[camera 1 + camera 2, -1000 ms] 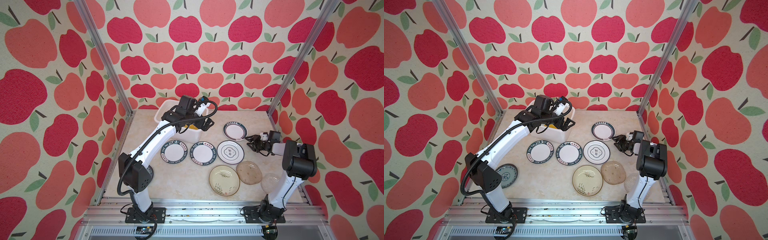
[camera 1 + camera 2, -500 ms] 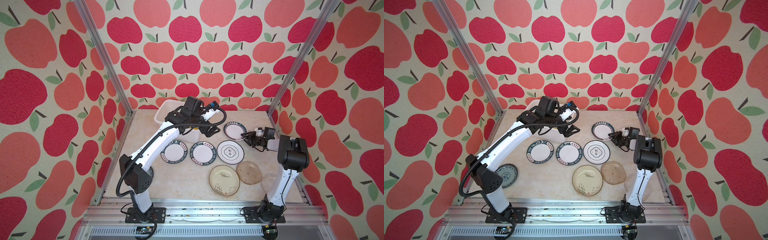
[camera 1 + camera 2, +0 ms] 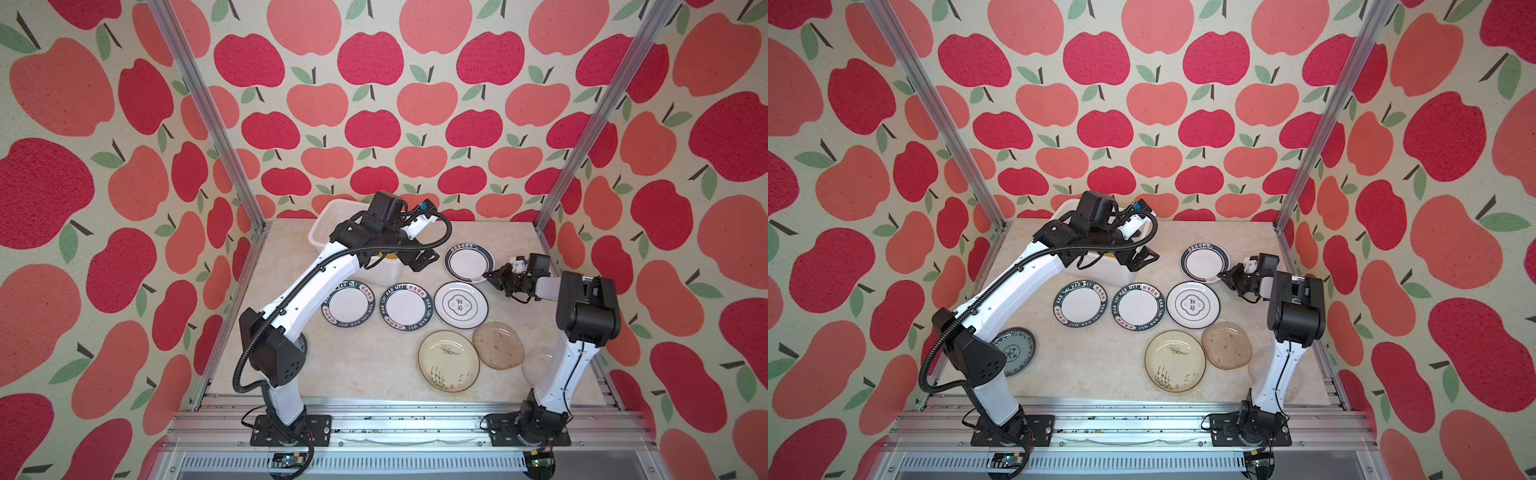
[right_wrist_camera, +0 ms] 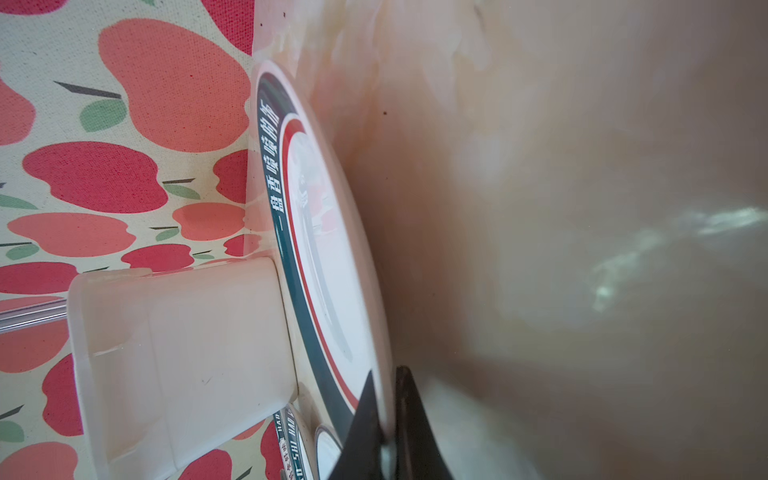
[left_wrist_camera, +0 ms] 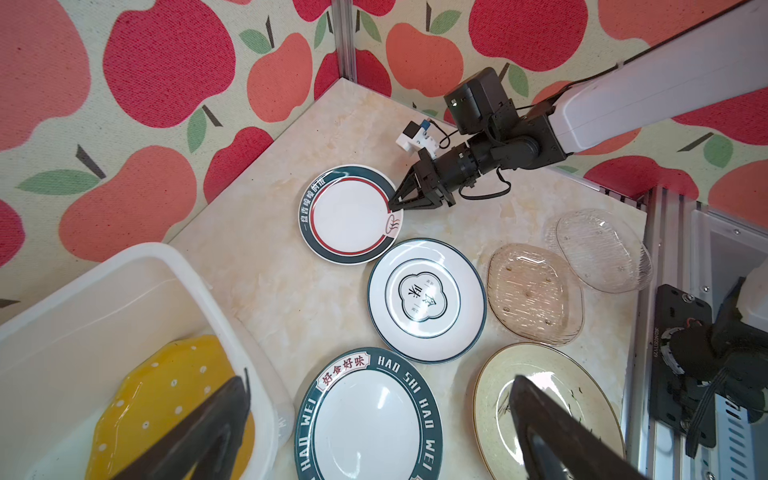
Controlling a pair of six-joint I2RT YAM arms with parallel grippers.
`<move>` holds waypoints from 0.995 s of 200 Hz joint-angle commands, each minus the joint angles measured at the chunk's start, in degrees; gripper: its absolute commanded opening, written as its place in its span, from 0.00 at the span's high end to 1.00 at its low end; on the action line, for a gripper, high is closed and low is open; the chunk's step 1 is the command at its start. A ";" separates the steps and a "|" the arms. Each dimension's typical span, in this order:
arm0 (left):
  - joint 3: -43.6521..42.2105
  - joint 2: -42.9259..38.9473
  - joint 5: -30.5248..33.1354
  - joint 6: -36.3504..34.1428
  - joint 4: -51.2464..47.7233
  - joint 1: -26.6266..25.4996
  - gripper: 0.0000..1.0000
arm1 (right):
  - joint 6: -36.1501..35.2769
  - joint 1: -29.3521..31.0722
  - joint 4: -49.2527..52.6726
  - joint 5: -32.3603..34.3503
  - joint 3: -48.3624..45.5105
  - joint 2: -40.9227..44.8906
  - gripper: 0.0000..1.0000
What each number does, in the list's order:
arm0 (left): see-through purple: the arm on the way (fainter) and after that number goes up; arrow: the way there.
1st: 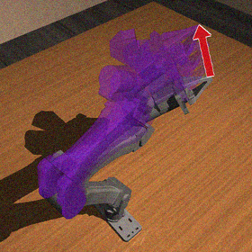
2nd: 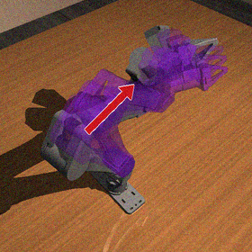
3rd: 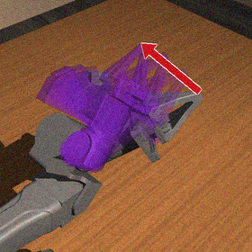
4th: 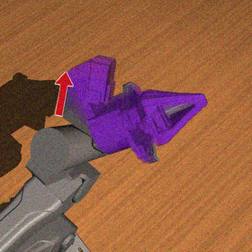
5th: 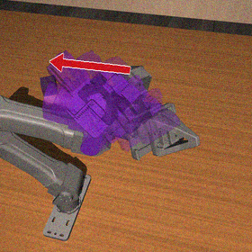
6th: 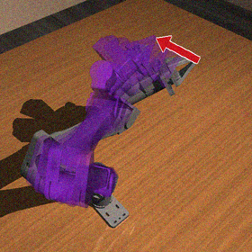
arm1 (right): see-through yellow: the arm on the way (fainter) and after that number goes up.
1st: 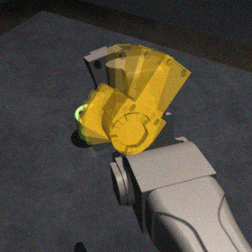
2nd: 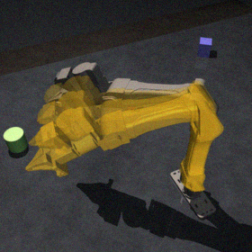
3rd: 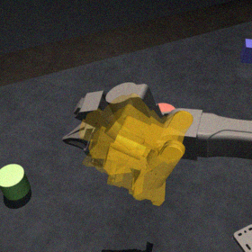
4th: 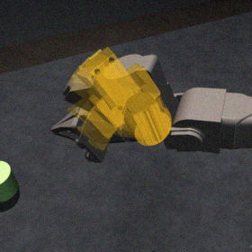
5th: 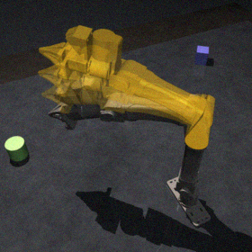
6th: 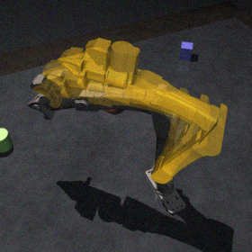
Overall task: Place the plates into the plastic bin on the countertop
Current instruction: 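Lift the red-ringed plate with the right gripper toward the left gripper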
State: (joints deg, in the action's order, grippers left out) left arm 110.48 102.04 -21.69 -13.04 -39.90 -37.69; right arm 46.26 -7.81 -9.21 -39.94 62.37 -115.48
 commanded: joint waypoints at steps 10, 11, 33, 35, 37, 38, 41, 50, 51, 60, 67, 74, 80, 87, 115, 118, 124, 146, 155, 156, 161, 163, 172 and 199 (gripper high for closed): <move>1.03 -1.89 3.31 8.63 2.59 2.12 0.01 | -4.53 1.24 10.07 0.52 4.11 11.64 1.00; 1.04 -1.95 3.31 8.77 2.57 2.20 0.01 | -4.65 1.32 10.35 0.59 4.22 11.97 1.00; 1.49 -2.89 -0.06 14.24 1.85 5.94 0.01 | -7.89 3.11 19.47 1.52 8.74 18.30 1.00; 1.47 -3.01 -0.66 14.88 1.85 6.22 0.01 | -8.12 3.25 20.10 1.53 9.09 18.76 1.00; 1.49 -3.01 -1.23 15.47 1.84 6.84 0.01 | -8.40 3.47 20.81 1.53 9.57 19.19 1.00; 1.49 -3.00 -1.59 15.97 1.80 7.06 0.01 | -8.52 3.57 21.16 1.53 9.77 19.48 1.00; 1.47 -3.06 -2.56 16.97 1.69 7.84 0.01 | -8.88 3.83 22.24 1.54 10.48 20.14 1.00; 1.62 -3.03 -5.77 20.45 1.24 10.11 0.01 | -10.21 4.93 25.60 1.62 12.56 21.97 1.00; 1.64 -3.01 -6.19 20.70 1.19 10.32 0.01 | -10.39 5.01 25.97 1.67 12.80 22.14 1.00; 1.54 -2.92 -9.31 24.10 0.96 12.52 0.00 | -11.52 6.21 29.06 1.73 14.93 23.60 1.00; 1.28 -2.82 -12.23 26.19 0.98 14.02 0.00 | -12.13 7.30 31.27 1.73 16.55 24.62 1.00; 0.94 -2.82 -15.07 27.98 1.33 15.27 0.02 | -12.40 8.37 32.85 1.42 17.90 25.43 1.00; 0.44 -2.90 -16.67 29.33 1.75 16.18 0.02 | -12.52 9.43 33.84 1.15 18.89 26.11 1.00; -0.44 -3.03 -18.54 31.13 2.88 17.02 0.02 | -12.46 10.79 35.02 0.98 20.00 26.72 1.00; -5.95 -3.85 -26.12 38.20 9.80 19.60 0.06 | -10.83 16.61 36.89 -1.23 23.65 27.66 1.00; -6.50 -3.86 -26.84 39.09 10.58 19.85 0.07 | -10.77 17.15 37.23 -1.27 23.98 27.61 1.00; -7.48 -3.87 -28.36 40.60 12.53 20.14 0.08 | -10.82 18.31 38.02 -1.20 24.70 27.43 1.00; -11.13 -4.35 -31.03 45.05 18.20 20.47 0.11 | -9.91 21.83 38.97 -1.34 26.49 26.84 1.00; -12.21 -4.38 -30.96 45.77 19.14 20.49 0.13 | -9.38 22.97 38.58 -1.53 26.79 26.65 1.00; -12.30 -4.34 -30.87 45.84 19.19 20.43 0.13 | -9.36 23.04 38.57 -1.58 26.81 26.64 1.00; -12.74 -4.36 -30.80 45.97 19.28 20.56 0.14 | -9.07 23.54 38.36 -1.82 27.07 26.48 1.00; -12.85 -4.32 -30.72 45.92 19.28 20.53 0.14 | -8.93 23.74 38.25 -1.92 27.12 26.39 1.00; -13.11 -4.13 -30.09 45.24 18.55 20.42 0.16 | -8.20 24.44 37.75 -2.33 27.34 26.21 1.00; -13.97 -3.81 -28.54 44.02 17.31 20.50 0.23 | -7.25 26.03 37.16 -2.50 27.93 25.80 1.00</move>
State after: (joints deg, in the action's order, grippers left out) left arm 97.27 99.35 -49.06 30.37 -25.02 -17.43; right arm 37.36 17.26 28.86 -40.53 87.79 -89.25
